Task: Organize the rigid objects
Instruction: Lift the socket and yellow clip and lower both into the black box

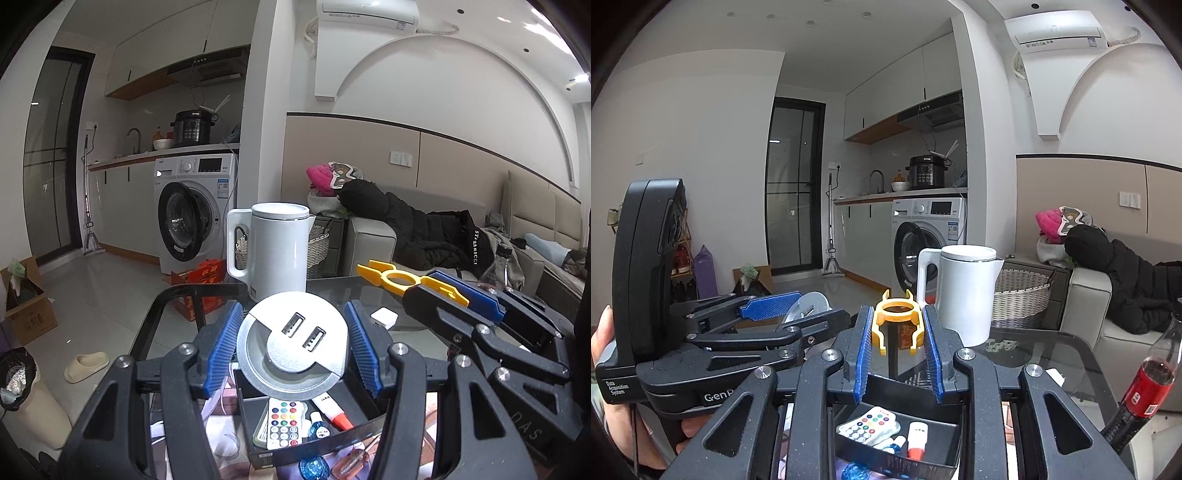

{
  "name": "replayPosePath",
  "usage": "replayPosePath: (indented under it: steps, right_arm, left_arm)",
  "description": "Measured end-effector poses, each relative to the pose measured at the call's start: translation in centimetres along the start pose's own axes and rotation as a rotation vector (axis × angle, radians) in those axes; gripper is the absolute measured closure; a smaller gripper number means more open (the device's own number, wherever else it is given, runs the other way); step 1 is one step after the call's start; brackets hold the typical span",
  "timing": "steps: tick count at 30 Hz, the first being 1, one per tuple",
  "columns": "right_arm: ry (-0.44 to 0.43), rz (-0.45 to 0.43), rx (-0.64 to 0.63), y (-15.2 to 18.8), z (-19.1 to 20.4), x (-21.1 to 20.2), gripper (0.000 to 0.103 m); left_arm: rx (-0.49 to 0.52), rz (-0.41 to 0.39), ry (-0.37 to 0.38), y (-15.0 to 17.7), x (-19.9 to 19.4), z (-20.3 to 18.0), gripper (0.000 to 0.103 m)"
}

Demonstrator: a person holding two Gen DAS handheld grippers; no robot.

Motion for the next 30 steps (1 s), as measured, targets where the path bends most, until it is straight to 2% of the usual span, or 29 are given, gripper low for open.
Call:
replayPosePath:
  steps: [9, 23, 30]
  right_arm:
    - [0.028, 0.032, 0.018, 0.3, -1.3, 3.0, 0.077]
    - [0.031, 0.069, 0.048, 1.0, -2.4, 3.8, 0.077]
    - [0.034, 0.122, 0.067, 1.8, -3.2, 4.5, 0.077]
  left_arm:
    - [-0.009, 0.043, -0.024, 0.4, 2.7, 0.0, 0.046]
    - [0.004, 0.118, -0.039, 1.1, 4.7, 0.0, 0.046]
    - [0.029, 0.167, -0.052, 1.7, 5.6, -0.2, 0.046]
Point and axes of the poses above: each gripper's, at about its wrist camera, not at the fingertips, and x roughly the way its jaws point, z to its left, y to its underside, the point moved 5 cm from there along x, roughly the way its jaws point, and after that the axes turned 15 degrees about -y, right-handed, at the moved point
